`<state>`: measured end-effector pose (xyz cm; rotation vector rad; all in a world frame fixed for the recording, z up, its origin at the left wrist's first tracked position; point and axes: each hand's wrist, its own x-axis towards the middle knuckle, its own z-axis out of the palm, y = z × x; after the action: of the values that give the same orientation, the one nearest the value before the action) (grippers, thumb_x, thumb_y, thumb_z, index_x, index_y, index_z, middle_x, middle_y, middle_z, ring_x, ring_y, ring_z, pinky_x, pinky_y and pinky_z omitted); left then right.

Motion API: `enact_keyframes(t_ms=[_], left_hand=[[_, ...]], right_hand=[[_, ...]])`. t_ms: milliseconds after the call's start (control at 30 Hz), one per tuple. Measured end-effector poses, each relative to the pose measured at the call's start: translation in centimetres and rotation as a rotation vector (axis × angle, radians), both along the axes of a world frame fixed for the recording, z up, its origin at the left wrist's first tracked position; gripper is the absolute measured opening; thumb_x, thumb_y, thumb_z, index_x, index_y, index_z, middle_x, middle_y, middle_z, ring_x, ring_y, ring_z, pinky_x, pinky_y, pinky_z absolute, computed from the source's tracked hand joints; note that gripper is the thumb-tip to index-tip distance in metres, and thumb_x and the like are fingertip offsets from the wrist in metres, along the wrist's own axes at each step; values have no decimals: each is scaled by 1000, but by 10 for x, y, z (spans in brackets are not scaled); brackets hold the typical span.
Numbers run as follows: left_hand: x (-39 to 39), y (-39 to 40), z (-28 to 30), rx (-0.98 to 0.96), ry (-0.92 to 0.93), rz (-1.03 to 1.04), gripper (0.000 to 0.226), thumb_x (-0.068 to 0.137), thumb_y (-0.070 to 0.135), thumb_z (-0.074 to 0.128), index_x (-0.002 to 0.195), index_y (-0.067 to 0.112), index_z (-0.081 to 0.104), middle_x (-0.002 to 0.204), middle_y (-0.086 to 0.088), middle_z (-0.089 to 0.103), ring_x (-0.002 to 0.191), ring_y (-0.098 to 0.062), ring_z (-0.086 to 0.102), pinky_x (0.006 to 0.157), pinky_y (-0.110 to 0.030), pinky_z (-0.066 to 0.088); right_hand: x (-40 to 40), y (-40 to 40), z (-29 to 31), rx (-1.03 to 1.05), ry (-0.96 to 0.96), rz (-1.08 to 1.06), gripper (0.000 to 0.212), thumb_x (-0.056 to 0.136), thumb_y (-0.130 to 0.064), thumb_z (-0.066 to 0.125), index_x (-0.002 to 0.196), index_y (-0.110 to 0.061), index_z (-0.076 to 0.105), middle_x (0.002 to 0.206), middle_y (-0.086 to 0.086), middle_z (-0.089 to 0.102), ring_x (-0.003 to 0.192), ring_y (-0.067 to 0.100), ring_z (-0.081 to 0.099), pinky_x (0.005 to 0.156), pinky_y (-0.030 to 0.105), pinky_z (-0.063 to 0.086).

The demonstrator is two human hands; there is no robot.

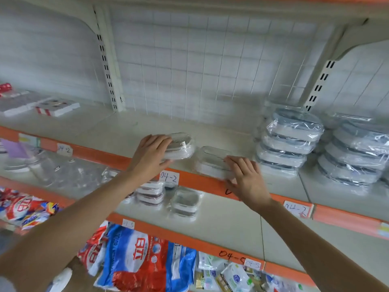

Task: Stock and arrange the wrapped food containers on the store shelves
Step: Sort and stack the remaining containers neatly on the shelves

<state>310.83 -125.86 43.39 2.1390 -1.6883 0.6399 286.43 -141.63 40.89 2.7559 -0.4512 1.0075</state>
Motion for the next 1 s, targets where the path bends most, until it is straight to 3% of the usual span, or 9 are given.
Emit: enact_keyframes(t_ms=[100, 267, 367, 433, 500, 567, 733, 867, 1000], left_hand=[[30, -21, -22, 161, 135, -8, 64, 82, 33, 69, 138, 16, 43, 146, -3, 37, 136, -21, 30, 114, -43, 23], [83, -61, -28, 281, 552, -110, 81, 73, 39, 77, 142, 31, 35, 155, -5, 10, 144, -23, 2, 117, -42, 17], [109, -81, -25, 321, 562, -159, 87, 69, 44, 80, 141, 25, 37, 147, -1, 28, 139, -24, 18, 112, -36, 23], [121, -92, -24, 202, 563, -148, 78, 66, 43, 82, 132, 21, 46, 132, -1, 42, 128, -23, 34, 103, -31, 30], [127, -103, -16, 47, 607, -125, 72, 66, 43, 83, 125, 20, 50, 126, -1, 45, 121, -21, 37, 98, -26, 31], [125, -119, -4, -41, 620, -168, 72, 66, 43, 82, 125, 18, 50, 126, -1, 45, 119, -19, 37, 96, -23, 29], [78, -158, 15, 2, 613, -411, 76, 64, 47, 82, 128, 20, 49, 126, 4, 42, 118, -12, 35, 96, -14, 26], [47, -177, 4, 62, 607, -457, 80, 65, 39, 84, 130, 10, 48, 128, -6, 42, 122, -22, 38, 102, -21, 29], [54, -171, -8, 141, 656, -500, 93, 64, 42, 84, 139, 17, 36, 138, -2, 27, 132, -17, 28, 108, -22, 25]], right_hand=[[20, -15, 2, 118, 102, -66, 58, 59, -10, 84, 113, -3, 63, 111, 9, 63, 101, 28, 61, 83, 40, 51], [51, -45, 0, 278, 258, -151, 48, 84, -28, 63, 129, -17, 49, 134, -4, 44, 124, 17, 39, 100, 31, 34], [68, -52, 4, 334, 176, -176, 34, 84, -21, 64, 117, -12, 58, 124, 0, 52, 114, 23, 48, 93, 37, 42], [77, -56, 6, 370, 148, -171, 28, 83, -13, 66, 110, -8, 61, 118, 3, 57, 108, 27, 52, 89, 39, 45], [85, -58, 8, 449, 106, -147, 27, 80, -3, 65, 107, -5, 64, 115, 5, 60, 105, 28, 55, 89, 27, 42], [90, -61, 16, 586, 11, -159, 34, 79, 2, 63, 112, -6, 64, 117, 5, 61, 107, 26, 58, 87, 14, 35], [96, -72, 51, 684, -155, -183, 56, 76, 7, 58, 130, -7, 49, 130, 3, 52, 116, 14, 49, 91, 9, 30], [105, -77, 65, 671, 41, -129, 47, 80, 1, 59, 127, -7, 55, 136, 2, 48, 123, 16, 44, 97, 11, 26], [105, -80, 58, 592, 235, -153, 49, 83, -15, 67, 129, -10, 51, 136, 1, 47, 127, 20, 40, 105, 25, 30]])
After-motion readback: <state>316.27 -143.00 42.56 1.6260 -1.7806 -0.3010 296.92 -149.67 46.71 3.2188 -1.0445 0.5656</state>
